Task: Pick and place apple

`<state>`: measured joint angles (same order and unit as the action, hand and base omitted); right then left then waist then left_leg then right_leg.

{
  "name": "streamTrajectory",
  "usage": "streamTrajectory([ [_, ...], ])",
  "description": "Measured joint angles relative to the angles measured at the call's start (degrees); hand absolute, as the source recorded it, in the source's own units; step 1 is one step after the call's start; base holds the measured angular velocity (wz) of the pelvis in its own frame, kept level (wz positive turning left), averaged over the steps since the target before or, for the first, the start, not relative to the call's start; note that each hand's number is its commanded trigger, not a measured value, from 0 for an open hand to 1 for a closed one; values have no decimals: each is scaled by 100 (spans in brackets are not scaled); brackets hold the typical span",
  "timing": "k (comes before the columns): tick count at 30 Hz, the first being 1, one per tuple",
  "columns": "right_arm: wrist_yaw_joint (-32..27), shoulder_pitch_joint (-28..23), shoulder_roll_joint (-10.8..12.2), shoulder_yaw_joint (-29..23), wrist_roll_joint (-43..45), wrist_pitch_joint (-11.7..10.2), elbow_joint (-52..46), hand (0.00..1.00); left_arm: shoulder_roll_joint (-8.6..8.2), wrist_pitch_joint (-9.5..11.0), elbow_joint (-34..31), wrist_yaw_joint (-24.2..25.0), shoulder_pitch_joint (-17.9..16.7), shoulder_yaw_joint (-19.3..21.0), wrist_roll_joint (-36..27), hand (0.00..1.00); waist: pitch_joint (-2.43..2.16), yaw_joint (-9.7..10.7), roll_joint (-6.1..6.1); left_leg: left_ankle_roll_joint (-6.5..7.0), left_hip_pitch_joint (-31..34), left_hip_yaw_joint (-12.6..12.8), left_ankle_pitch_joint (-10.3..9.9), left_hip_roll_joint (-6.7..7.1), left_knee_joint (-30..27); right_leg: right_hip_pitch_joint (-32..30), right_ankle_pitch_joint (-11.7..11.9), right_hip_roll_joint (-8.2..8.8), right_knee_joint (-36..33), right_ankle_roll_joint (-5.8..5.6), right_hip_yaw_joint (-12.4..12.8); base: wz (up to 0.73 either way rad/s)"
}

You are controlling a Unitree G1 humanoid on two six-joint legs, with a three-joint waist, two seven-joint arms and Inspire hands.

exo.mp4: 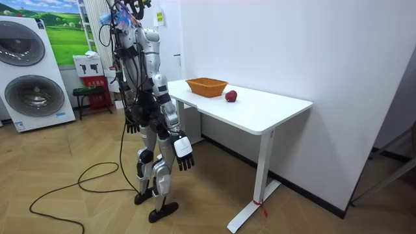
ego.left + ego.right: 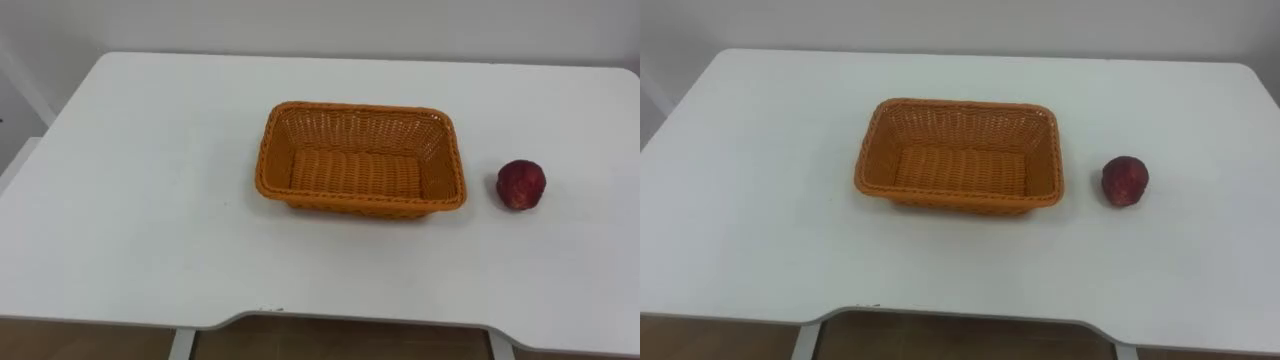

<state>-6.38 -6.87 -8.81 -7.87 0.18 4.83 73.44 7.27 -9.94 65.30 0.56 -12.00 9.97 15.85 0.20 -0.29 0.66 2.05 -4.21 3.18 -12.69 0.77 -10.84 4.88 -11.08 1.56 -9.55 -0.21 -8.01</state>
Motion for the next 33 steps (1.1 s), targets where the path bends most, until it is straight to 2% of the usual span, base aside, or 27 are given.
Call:
streamTrajectory([
  [5,-80,5,2,-2,-179,-2,-3,0,0,0,6,-32,1,-1,-11,0,1,-5,-9,0,-1,5,0,-4,10,1,0,-3,-1,0,2,0],
  [10,-350,2,41,-230,-1501,-70,12,0,-9,7,120,-141,0,31,-69,0,-3,17,-8,-1,-15,93,-1,-11,18,-12,1,-14,-18,2,49,-4],
  [13,-562,10,44,-981,-2488,-149,-71,0,-10,103,106,-215,-19,336,-75,0,-9,171,-3,1,8,80,-3,-9,7,-8,1,-8,-21,1,26,3],
  [15,-848,-1,39,-1627,-3629,-185,-307,0,-7,196,99,-323,-76,552,-251,0,-14,290,-6,2,19,91,-3,-5,-6,-18,1,-5,-38,1,31,0],
  [16,-933,-24,41,-1846,-3898,-182,-432,0,-4,216,76,-335,-97,587,-291,0,-15,340,-9,2,19,94,-4,-4,-8,-31,1,-4,-34,1,32,0],
  [17,-1116,-65,38,-2302,-4497,-197,-698,0,-1,253,-13,-340,-140,682,-319,0,-24,468,-27,5,32,98,-6,-1,-11,-47,1,-2,-36,0,33,-5],
  [18,-1299,-37,28,-2619,-4972,-283,-940,0,18,309,-33,-361,-180,788,-395,0,-39,522,-49,6,65,120,-6,-3,-23,-83,0,-4,-61,0,51,-8],
  [21,-1766,80,-30,-3238,-5598,-576,-1169,0,113,467,-45,-412,-178,988,-390,0,-41,652,-43,7,90,152,-5,-5,-60,-120,-8,-5,-133,3,104,-8],
  [24,-2373,0,-54,-3472,-5759,-717,-1616,0,215,622,-95,-421,-199,1036,-399,0,-40,663,-14,8,92,164,-5,11,-64,-189,-73,13,-263,-5,142,-2],
  [28,-3221,11,-97,-3680,-5772,-970,-2277,0,253,662,-118,-501,-225,1065,-382,0,-38,652,28,9,81,169,-4,21,-77,-211,-102,21,-345,-10,174,0],
  [31,-3854,122,-106,-3675,-5262,-1143,-3069,0,246,712,-122,-501,-220,1059,-365,0,-33,648,28,11,170,171,-2,25,-91,-337,-114,20,-425,-10,202,-2],
  [33,-4313,140,-108,-3542,-4563,-1231,-3860,0,253,781,-114,-519,-239,1007,-387,0,-33,616,29,12,202,156,1,28,-85,-384,-114,21,-428,-10,175,0],
])
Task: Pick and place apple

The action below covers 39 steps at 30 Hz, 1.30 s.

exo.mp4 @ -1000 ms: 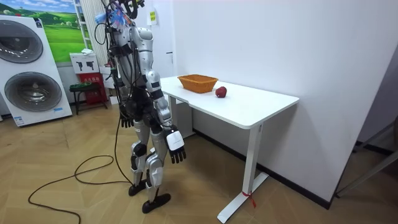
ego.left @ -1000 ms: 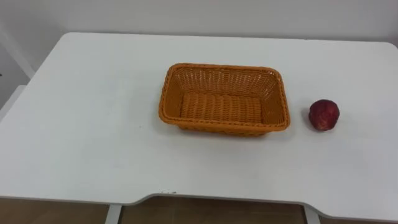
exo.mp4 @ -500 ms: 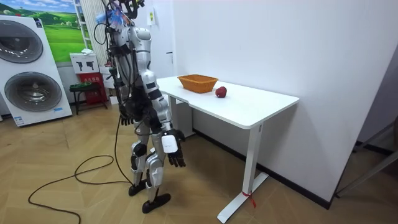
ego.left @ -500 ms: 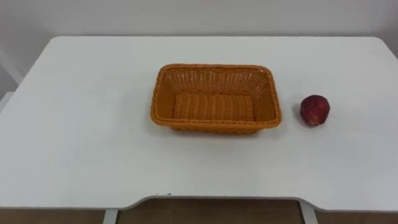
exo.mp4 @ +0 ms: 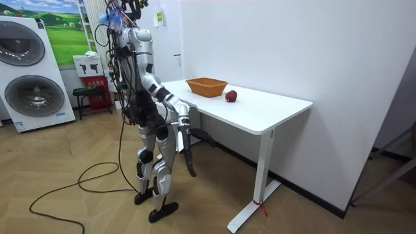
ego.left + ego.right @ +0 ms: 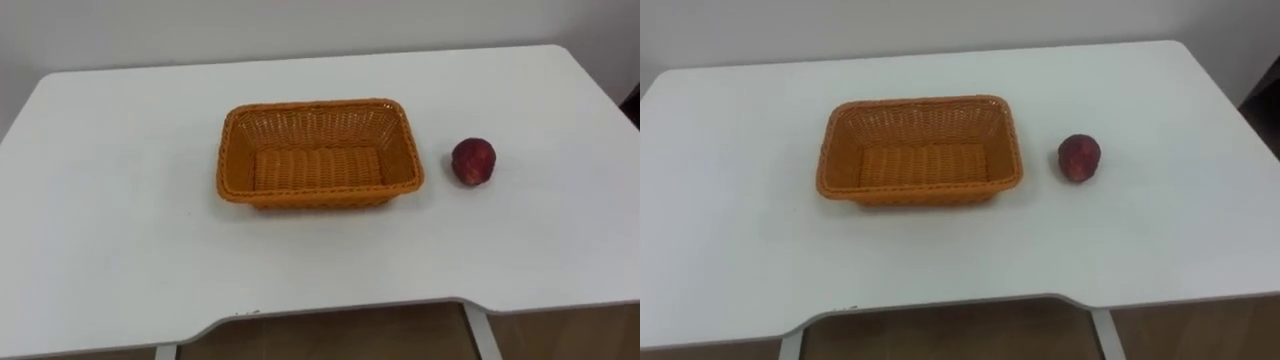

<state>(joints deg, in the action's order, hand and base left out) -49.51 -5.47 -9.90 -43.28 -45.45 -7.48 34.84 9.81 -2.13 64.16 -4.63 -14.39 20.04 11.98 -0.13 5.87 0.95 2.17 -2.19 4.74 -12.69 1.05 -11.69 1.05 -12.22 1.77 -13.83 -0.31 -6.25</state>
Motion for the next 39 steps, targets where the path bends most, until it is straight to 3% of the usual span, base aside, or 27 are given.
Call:
streamTrajectory([
  [6,-899,-2,-72,608,2439,-267,-1777,0,2,96,32,-63,-18,-301,9,0,3,-181,30,1,97,12,8,2,7,-124,3,0,5,3,-4,-1],
  [14,-845,-3,-177,1437,4149,-385,-2700,0,18,122,25,-97,-22,-764,108,0,20,-426,80,-1,101,-24,8,-11,35,-100,10,3,42,7,-115,3],
  [20,-238,-14,-187,2200,4372,-388,-3147,0,19,128,7,9,-72,-975,112,0,-3,-496,15,-3,82,-32,9,-18,33,-37,19,3,108,16,-157,2],
  [27,530,-8,-199,2842,4601,-391,-2974,0,19,201,-83,238,-54,-1245,113,0,35,-607,-8,-8,61,-48,12,-30,-1,7,38,2,117,30,-173,2],
  [39,1164,37,-205,3092,4823,-356,-2619,0,19,207,-128,383,31,-1229,111,0,44,-645,5,-8,78,-47,11,-27,6,-7,40,5,126,29,-182,0],
])
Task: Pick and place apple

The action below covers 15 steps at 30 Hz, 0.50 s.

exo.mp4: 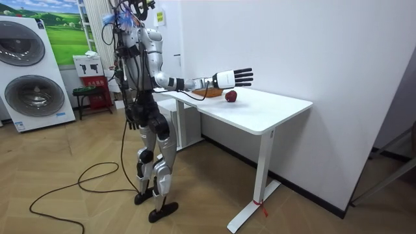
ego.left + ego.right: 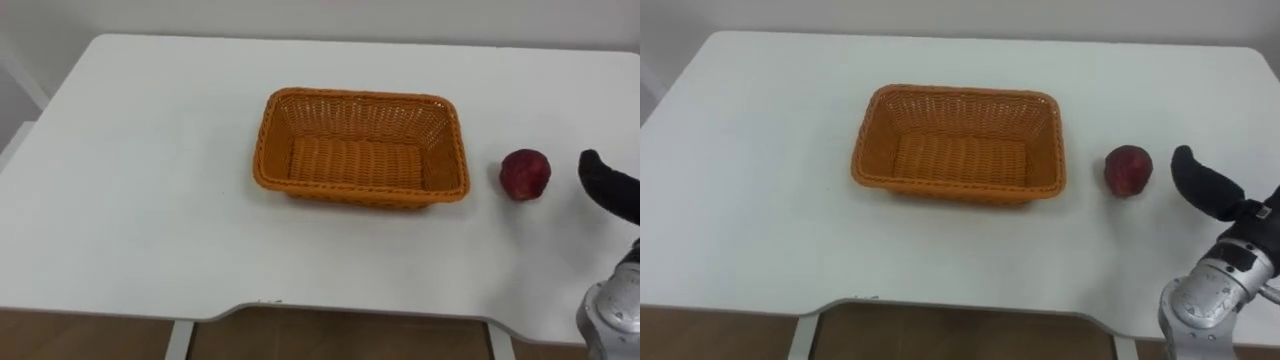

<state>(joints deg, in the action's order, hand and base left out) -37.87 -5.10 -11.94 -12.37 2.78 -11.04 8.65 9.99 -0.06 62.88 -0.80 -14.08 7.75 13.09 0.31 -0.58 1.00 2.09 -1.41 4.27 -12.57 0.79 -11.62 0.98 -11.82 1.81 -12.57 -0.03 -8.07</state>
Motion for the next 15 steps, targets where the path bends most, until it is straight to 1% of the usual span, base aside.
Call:
streamTrajectory([
  [4,234,10,-11,21,-3,66,111,0,0,-10,10,31,35,0,-2,0,-9,-14,58,0,-1,-7,0,-3,7,1,1,-2,8,0,-2,0],
  [6,436,18,-36,83,-6,173,223,0,-1,-40,11,32,48,-2,-2,0,-28,-18,87,0,-2,-10,0,-4,10,4,2,-2,8,-1,-2,0],
  [11,801,20,-75,225,-27,364,266,0,1,-143,10,38,47,-1,-1,0,-28,-66,78,0,-6,-25,0,-5,4,12,10,-1,8,1,0,0],
  [15,1012,30,-79,231,-60,371,271,0,1,-222,8,93,44,-1,-1,0,-29,-138,50,0,-5,-25,0,-8,-10,14,17,1,2,2,-6,0],
])
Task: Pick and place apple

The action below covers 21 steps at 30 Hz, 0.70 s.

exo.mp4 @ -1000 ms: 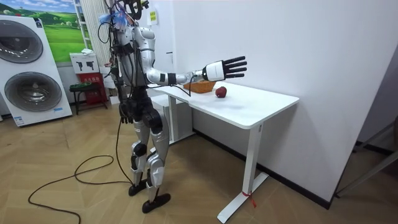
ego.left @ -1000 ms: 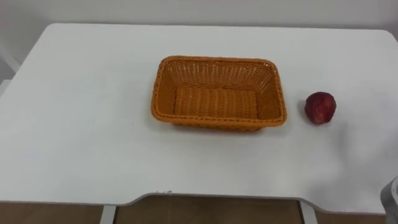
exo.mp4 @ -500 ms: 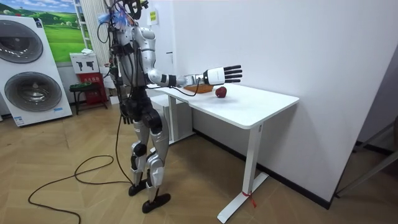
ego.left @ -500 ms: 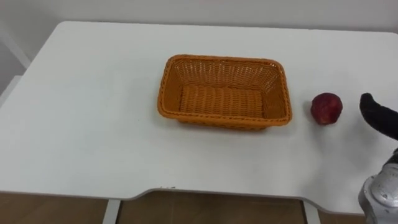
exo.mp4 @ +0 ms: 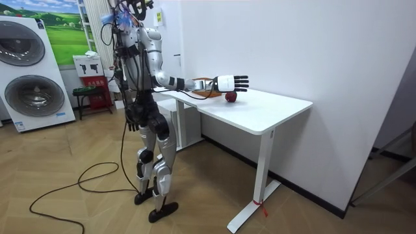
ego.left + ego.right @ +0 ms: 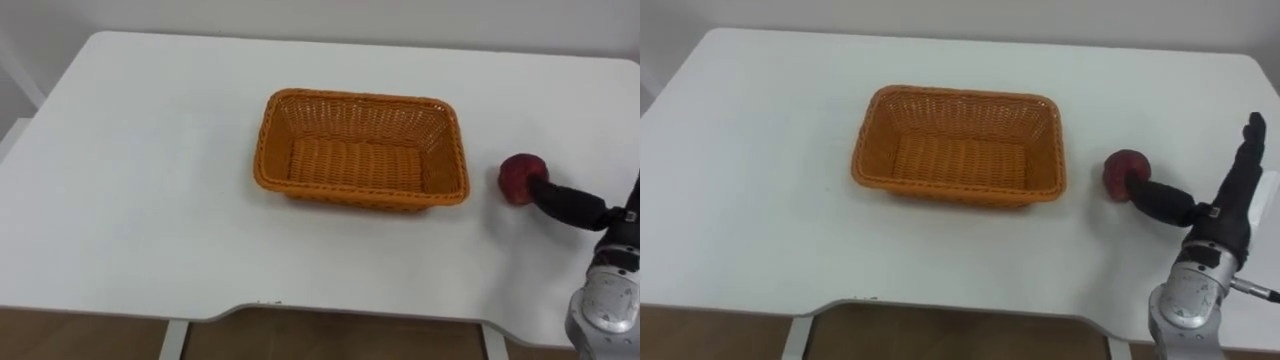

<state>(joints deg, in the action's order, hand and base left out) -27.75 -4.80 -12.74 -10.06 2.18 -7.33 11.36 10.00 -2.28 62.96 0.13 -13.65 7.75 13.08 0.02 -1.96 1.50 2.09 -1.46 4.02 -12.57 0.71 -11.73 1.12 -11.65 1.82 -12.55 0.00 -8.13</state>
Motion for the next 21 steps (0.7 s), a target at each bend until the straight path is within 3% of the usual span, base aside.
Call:
streamTrajectory([
  [6,151,48,-1,5,-6,0,0,0,0,-26,0,94,-35,3,5,0,6,-7,-55,0,14,-4,0,0,-9,0,2,6,-6,-1,-29,0],
  [21,802,156,-89,257,7,126,395,0,1,-28,4,173,-39,-6,9,0,19,-5,-34,0,19,-17,1,0,-8,4,2,6,-3,-1,-27,0],
])
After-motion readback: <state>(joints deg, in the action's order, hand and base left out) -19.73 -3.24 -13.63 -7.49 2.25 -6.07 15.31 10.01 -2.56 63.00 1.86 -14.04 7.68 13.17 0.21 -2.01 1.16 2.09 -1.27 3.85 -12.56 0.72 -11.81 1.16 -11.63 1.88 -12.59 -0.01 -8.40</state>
